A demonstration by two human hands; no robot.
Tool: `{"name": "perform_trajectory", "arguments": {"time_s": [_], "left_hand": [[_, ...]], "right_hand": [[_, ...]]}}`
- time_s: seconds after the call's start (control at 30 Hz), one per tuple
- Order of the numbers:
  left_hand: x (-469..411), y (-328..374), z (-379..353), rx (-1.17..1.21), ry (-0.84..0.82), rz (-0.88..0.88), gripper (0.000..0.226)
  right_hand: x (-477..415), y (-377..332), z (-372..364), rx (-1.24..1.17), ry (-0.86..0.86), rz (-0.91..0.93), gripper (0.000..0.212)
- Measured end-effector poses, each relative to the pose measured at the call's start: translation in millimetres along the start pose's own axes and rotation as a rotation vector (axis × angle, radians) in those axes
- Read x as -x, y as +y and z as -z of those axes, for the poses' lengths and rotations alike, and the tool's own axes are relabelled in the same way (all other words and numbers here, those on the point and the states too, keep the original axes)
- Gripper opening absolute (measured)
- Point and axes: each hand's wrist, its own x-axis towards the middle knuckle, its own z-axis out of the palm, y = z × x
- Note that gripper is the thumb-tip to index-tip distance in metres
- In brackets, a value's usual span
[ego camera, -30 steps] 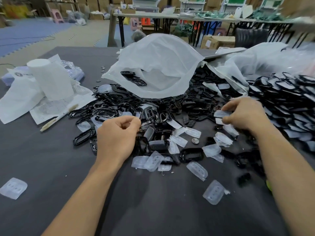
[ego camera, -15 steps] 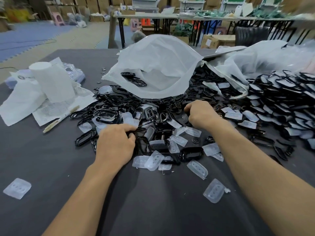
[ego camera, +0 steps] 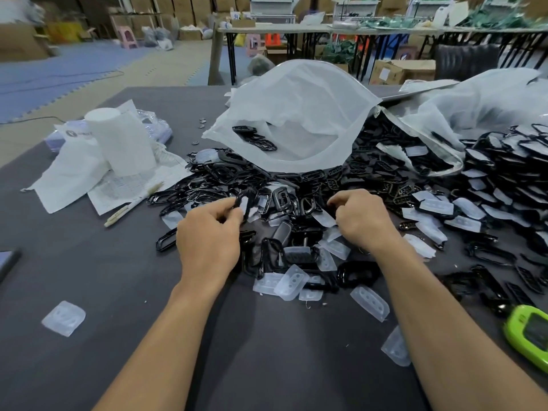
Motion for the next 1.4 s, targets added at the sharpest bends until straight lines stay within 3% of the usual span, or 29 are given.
{"name": "perform_trajectory", "arguments": {"time_s": [0.1,0.2,0.3,0.47,0.67,0.97,1.2,1.4], "left_hand": [[-3.7,2.5,-1.1,0.283,-0.085,0.099,0.031],[-4.9,5.7,-3.4,0.430,-0.161,0.194,0.033],[-2.9,7.8,-4.2,0.522,-0.225,0.230,0.031],[-0.3,10.7,-7.1,0.582,-0.303,0.238,0.020],[-1.3,11.9,-8.0,0.660,-0.339,0.248,0.009],[-2.1,15.8,-11.0,0.737,-0.370,0.280,0.031],[-1.4,13.6,-9.7,0.714,-0.404,0.246,0.018],[1.5,12.8,-13.0,0.616,-0.400,0.182,0.012]], "right_hand": [[3.8,0.6,-4.0,0.003,0.001,0.016,0.024],[10.1,1.5,-6.0,-0.047,0.171,0.018,0.023],[22.4,-5.4,-4.4,-0.283,0.270,0.082,0.017],[43.0,-38.2,-17.1,-0.802,-0.046,0.118,0.020],[51.0,-46.9,-22.9,-1.082,-0.247,0.045,0.018],[50.0,-49.2,-21.0,-1.202,-0.317,-0.003,0.015],[49.0,-46.2,-19.3,-1.239,-0.297,0.001,0.005],[49.3,-43.8,-19.4,-1.233,-0.283,0.028,0.013]]}}
